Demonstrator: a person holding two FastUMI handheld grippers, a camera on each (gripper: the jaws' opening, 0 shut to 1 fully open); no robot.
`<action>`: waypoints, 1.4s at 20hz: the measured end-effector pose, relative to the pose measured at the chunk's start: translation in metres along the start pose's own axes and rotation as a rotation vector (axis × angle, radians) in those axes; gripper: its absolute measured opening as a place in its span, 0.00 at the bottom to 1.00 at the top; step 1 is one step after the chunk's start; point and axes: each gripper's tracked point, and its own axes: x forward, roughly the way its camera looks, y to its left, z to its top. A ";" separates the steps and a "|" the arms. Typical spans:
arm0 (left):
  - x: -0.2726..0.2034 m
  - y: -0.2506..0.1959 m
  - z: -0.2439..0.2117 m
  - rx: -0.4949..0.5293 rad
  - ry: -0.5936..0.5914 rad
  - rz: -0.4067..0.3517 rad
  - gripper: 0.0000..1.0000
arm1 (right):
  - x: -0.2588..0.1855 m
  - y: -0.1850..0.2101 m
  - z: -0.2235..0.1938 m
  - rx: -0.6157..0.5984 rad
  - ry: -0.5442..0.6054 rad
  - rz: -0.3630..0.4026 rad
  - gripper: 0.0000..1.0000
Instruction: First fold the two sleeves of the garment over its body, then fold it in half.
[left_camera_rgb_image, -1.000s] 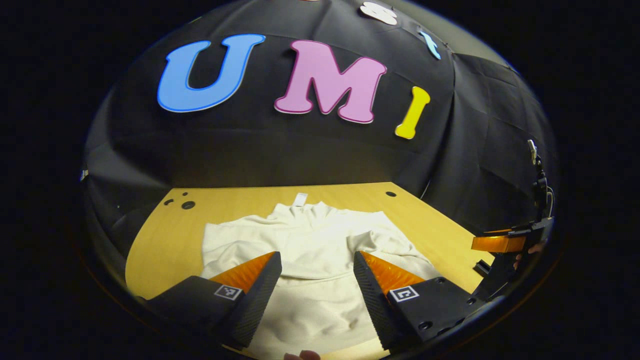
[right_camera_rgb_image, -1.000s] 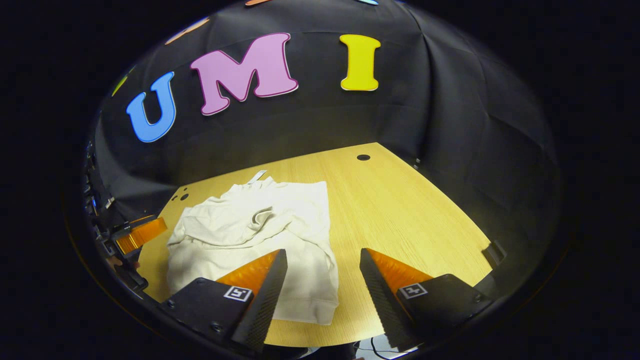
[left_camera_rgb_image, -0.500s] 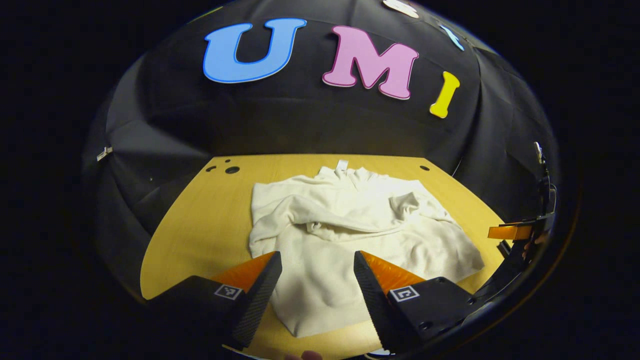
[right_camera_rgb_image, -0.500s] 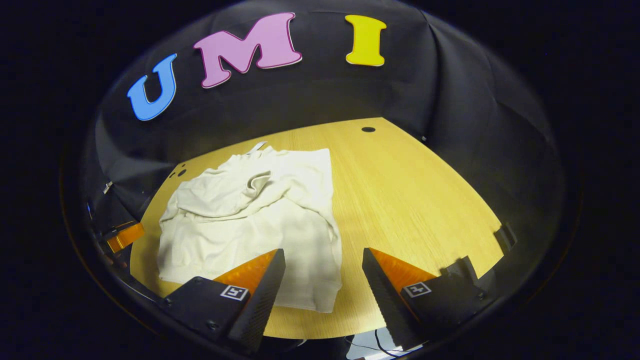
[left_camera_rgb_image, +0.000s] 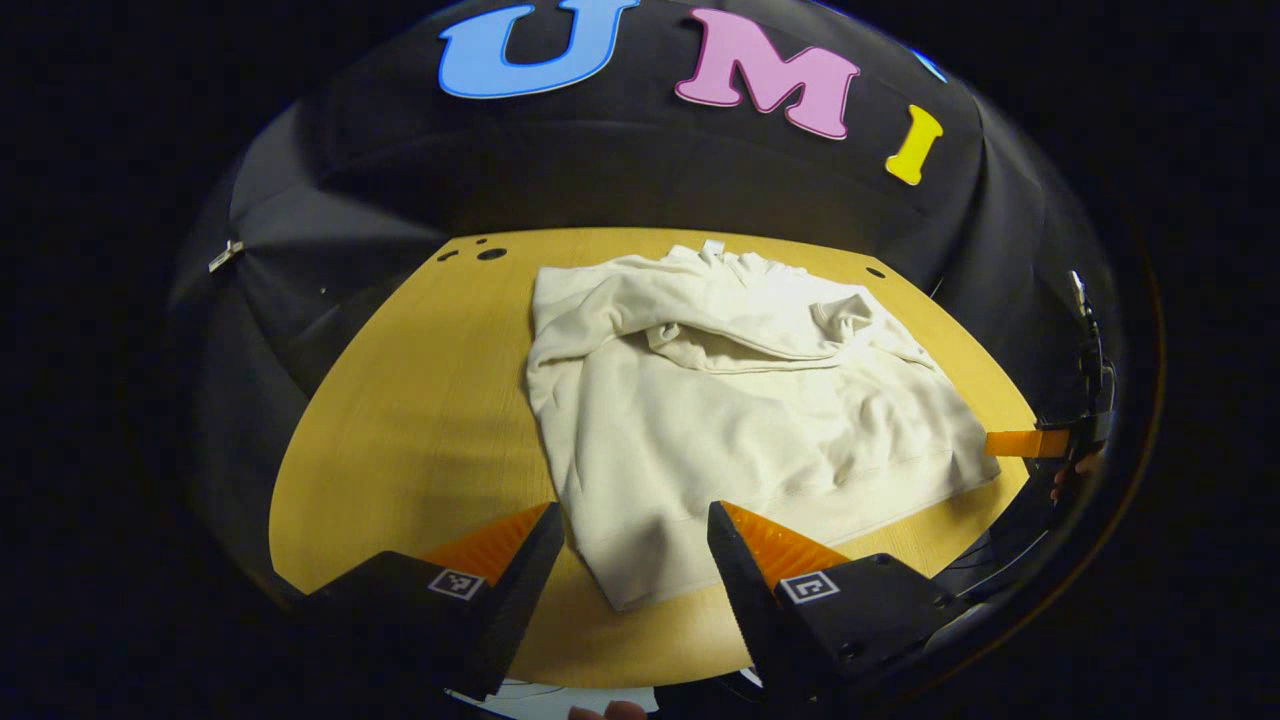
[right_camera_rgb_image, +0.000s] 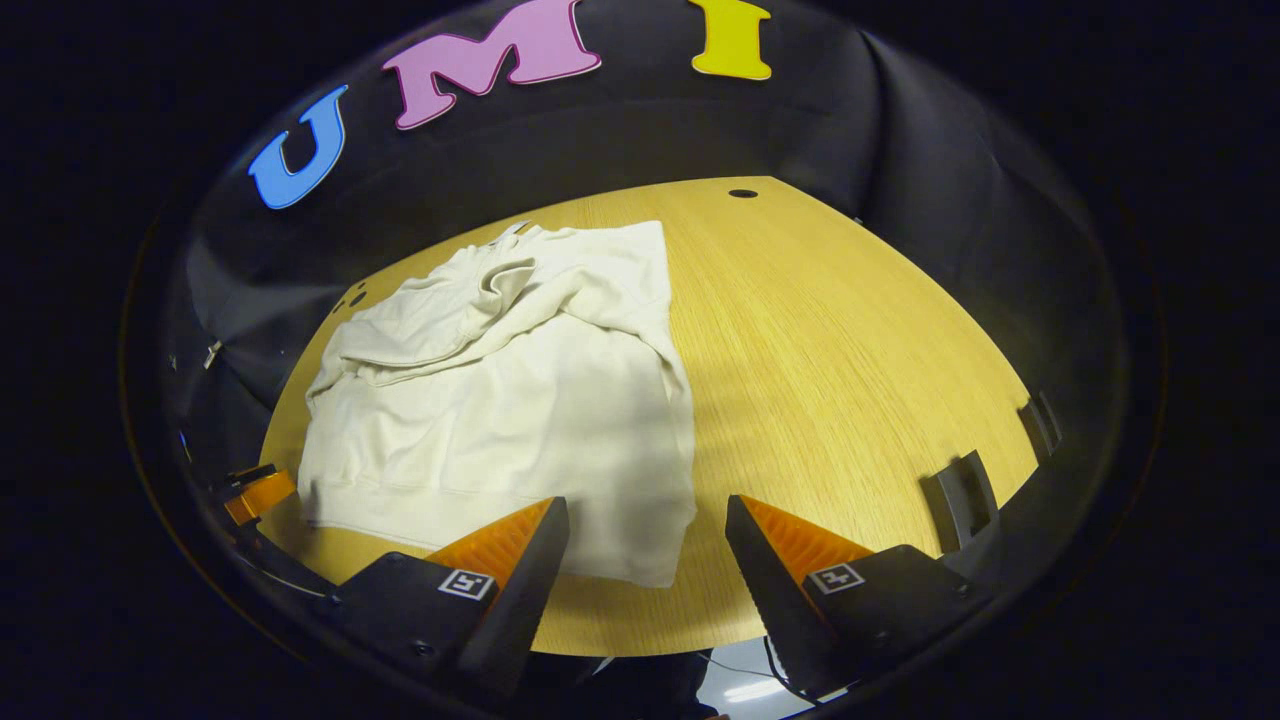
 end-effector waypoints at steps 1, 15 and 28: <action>0.002 -0.001 -0.006 -0.005 0.017 -0.011 0.92 | 0.003 -0.001 -0.003 -0.004 0.010 -0.002 0.97; 0.031 0.009 -0.036 0.045 0.136 0.064 0.93 | 0.038 0.012 -0.008 -0.138 0.055 -0.025 0.93; 0.022 -0.005 -0.017 0.053 0.153 -0.127 0.09 | 0.014 0.040 0.003 -0.176 0.047 0.126 0.09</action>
